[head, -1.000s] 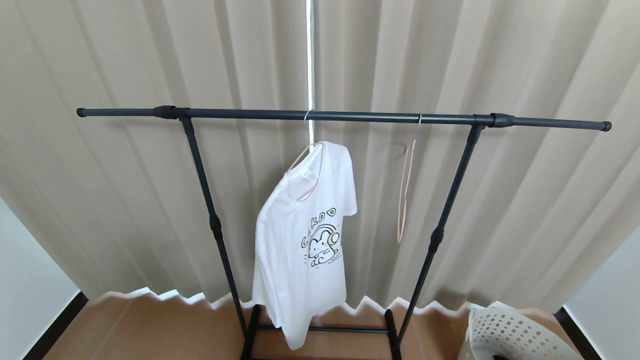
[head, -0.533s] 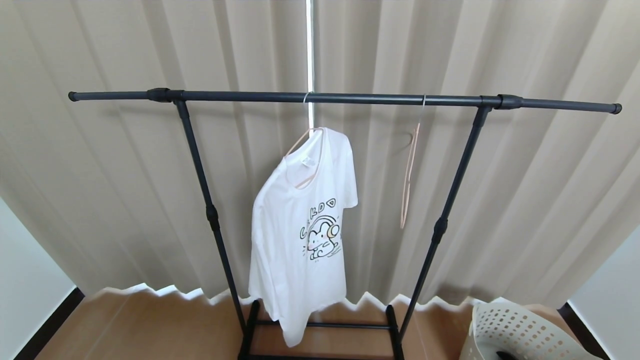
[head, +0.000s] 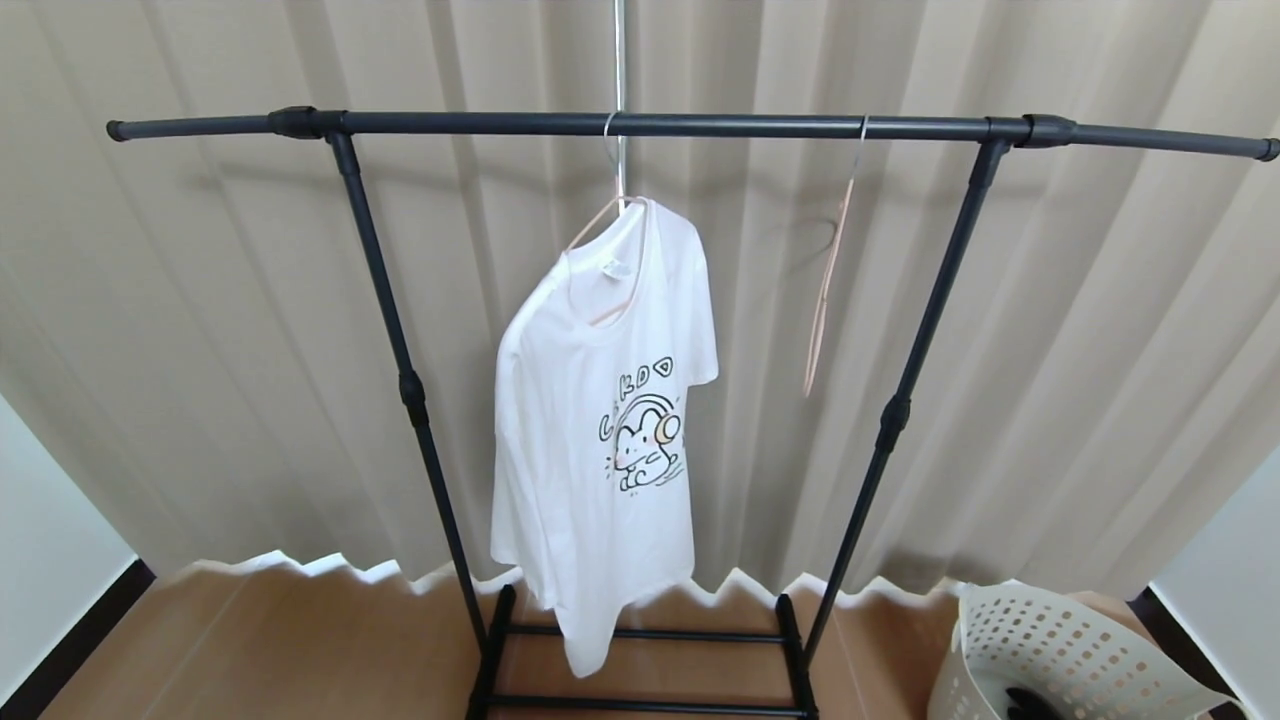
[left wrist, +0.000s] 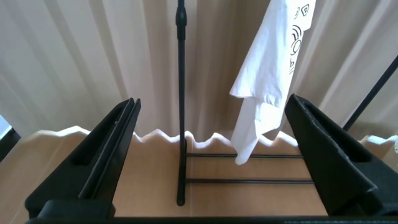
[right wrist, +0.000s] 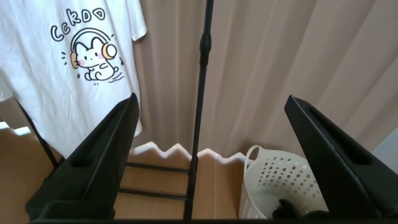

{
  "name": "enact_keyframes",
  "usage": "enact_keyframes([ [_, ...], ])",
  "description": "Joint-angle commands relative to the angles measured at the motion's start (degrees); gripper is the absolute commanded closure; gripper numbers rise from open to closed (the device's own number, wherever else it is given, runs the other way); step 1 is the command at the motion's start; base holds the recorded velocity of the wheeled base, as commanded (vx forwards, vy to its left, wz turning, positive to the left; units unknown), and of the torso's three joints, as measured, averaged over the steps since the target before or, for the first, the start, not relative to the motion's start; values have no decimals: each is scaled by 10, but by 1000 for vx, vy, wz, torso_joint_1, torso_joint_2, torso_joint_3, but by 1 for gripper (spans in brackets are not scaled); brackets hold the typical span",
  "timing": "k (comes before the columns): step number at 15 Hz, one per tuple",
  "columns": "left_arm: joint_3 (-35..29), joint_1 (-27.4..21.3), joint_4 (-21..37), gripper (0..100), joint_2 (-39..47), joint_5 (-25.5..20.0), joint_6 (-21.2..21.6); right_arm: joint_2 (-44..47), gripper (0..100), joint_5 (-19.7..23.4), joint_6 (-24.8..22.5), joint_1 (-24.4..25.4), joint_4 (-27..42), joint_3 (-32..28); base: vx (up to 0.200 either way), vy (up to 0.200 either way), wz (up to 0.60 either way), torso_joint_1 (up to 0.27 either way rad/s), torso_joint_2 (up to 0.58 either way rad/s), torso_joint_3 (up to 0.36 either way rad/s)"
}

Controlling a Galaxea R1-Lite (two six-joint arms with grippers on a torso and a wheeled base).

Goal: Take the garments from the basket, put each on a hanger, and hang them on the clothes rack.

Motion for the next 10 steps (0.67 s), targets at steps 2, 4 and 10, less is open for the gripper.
enact_keyframes([
  [2,0,0,0,0,1,0,0,1,0,0,0,0,0,0,0,0,0,-193,532,334],
  [4,0,0,0,0,1,0,0,1,0,0,0,-1,0,0,0,0,0,-183,532,332],
  [10,0,0,0,0,1,0,0,1,0,0,0,0,0,0,0,0,0,-159,501,340],
])
